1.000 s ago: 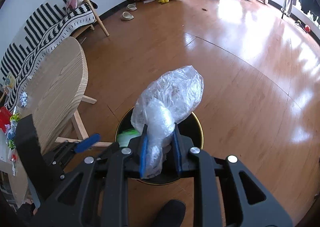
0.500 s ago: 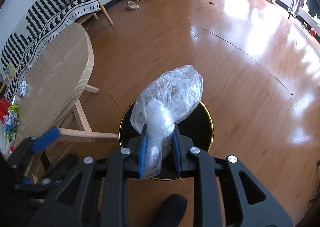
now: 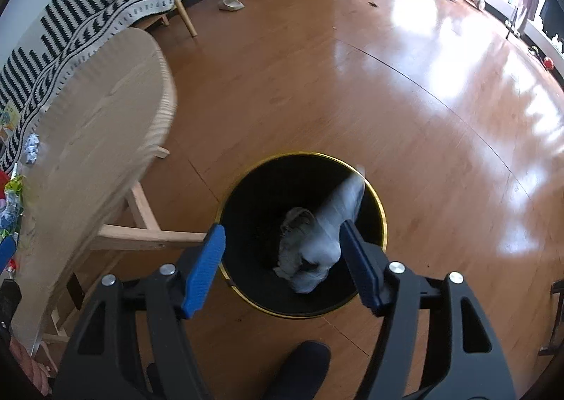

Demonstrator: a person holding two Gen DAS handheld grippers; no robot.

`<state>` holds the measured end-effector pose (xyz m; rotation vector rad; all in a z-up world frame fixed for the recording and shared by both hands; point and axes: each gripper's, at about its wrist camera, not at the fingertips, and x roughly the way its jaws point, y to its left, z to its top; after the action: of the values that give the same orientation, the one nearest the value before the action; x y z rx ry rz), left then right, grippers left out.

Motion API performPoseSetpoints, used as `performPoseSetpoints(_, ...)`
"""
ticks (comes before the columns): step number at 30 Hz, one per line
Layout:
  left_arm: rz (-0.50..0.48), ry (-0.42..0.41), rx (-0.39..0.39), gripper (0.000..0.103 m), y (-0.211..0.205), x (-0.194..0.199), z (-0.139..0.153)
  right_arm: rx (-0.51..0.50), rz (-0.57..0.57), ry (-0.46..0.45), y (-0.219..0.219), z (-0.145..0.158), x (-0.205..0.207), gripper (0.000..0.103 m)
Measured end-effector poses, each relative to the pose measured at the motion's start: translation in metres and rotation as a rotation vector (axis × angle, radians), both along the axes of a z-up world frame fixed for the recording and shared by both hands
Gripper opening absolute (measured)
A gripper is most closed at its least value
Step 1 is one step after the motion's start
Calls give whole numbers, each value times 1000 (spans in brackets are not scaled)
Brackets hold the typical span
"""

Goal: Collect trash
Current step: 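Carry the car and plastic bag to the bin and release both, then grasp the white barcode strip with the left tool while the right tool grasps the red ribbon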

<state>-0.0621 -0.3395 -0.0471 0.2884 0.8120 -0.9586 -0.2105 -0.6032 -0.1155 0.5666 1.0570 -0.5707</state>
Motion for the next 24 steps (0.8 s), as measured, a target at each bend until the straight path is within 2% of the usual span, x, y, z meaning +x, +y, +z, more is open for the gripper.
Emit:
performPoseSetpoints(3,80,4,-8,83,36,17,8,-22,30,-41,22,17,18,66)
performPoseSetpoints(6,156,10,-7,83,68,32,11,-26,110,-104,57,38,46,67)
performPoseSetpoints(14,399,-5,38,83,186,87,12,-19,427,-215,197,82,137,68)
performPoseSetpoints(19,534,-2,90,83,279,119,2,-1,582,-240,280,89,183,68)
performPoseSetpoints(24,602,9,154,83,348,145,-16,39,701,-246,343,84,213,68)
